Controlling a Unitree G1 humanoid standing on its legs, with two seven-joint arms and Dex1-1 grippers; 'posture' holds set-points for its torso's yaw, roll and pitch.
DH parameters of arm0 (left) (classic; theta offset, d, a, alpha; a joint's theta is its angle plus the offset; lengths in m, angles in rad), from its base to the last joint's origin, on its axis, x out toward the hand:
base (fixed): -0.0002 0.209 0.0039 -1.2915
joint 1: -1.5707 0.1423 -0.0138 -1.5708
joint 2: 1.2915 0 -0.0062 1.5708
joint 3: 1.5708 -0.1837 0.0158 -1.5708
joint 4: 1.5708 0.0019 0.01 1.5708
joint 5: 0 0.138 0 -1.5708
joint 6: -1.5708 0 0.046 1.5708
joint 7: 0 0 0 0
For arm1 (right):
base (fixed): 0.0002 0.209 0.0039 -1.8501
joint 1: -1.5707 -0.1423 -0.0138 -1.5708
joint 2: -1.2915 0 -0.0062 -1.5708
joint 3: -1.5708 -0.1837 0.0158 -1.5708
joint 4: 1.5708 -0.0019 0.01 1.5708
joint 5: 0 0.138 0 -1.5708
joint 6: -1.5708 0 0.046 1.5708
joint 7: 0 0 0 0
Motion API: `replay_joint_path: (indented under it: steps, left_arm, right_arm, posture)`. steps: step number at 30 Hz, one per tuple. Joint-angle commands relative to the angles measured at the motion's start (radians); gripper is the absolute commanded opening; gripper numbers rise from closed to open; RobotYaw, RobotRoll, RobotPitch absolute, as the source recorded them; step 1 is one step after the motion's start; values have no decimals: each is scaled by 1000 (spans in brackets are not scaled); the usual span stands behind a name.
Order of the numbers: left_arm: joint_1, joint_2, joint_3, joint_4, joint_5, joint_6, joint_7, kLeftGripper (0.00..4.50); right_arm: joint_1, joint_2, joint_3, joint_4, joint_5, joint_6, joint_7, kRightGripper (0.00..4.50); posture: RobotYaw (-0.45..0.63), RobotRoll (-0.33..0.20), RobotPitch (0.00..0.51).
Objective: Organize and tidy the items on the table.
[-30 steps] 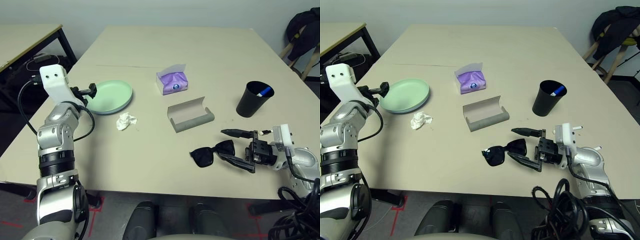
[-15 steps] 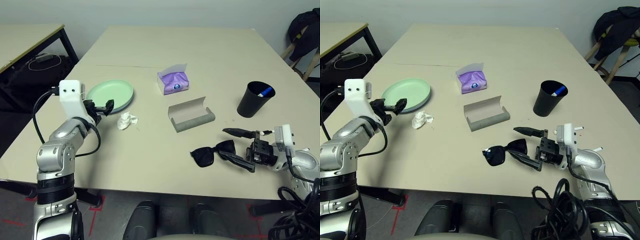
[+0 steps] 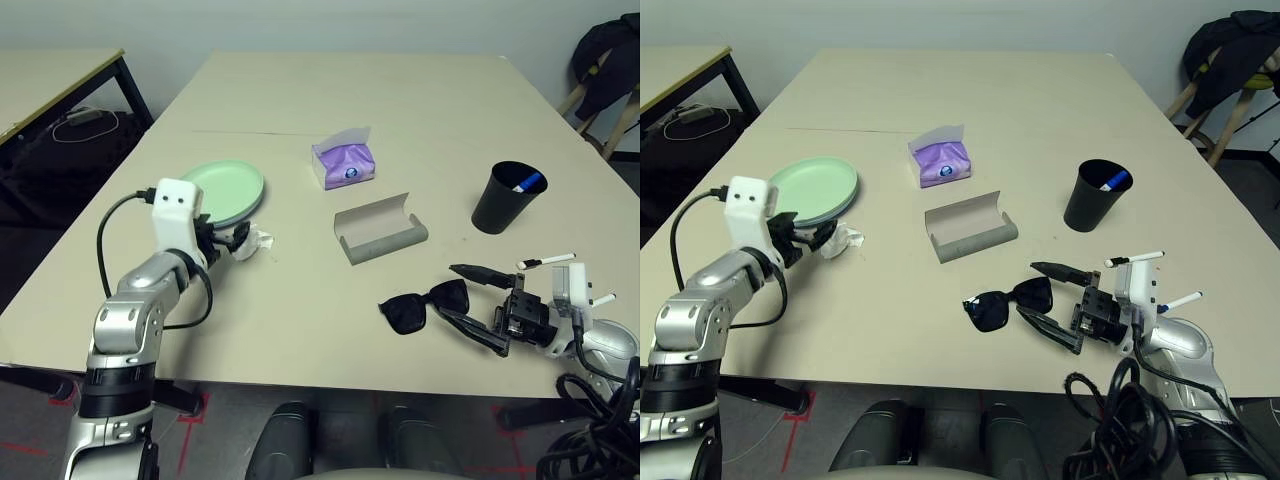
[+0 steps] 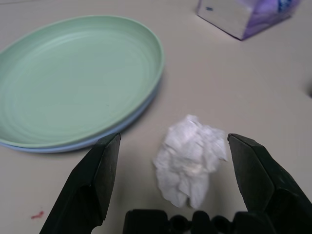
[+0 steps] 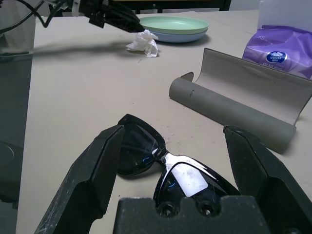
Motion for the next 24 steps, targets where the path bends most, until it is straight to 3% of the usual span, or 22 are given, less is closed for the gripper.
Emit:
replay_joint_path:
  steps: [1,6,16,19,24]
  left_arm:
    - [27,12,-20,-44,-1,15,-23,4452]
    - [41,10,-41,-50,21,8,-26,4452]
    - [28,-4,-104,106,104,-92,-24,4452]
    - [14,-11,-105,139,119,-111,-18,3851]
    - [-3,-17,-108,167,136,-128,-21,1907]
  right_arm:
    - [3,-6,-20,28,3,-20,11,4500]
    - [-17,1,-16,54,-1,-30,20,4500]
    - [-21,-3,-19,46,-4,-30,11,4500]
    - [-12,-4,-20,35,-5,-29,7,4500]
    - [-9,-1,-20,23,-9,-28,-7,4500]
  posture:
    - [52,0,71]
    - [62,0,68]
    - [39,0,64]
    - [31,0,62]
    - [23,0,56]
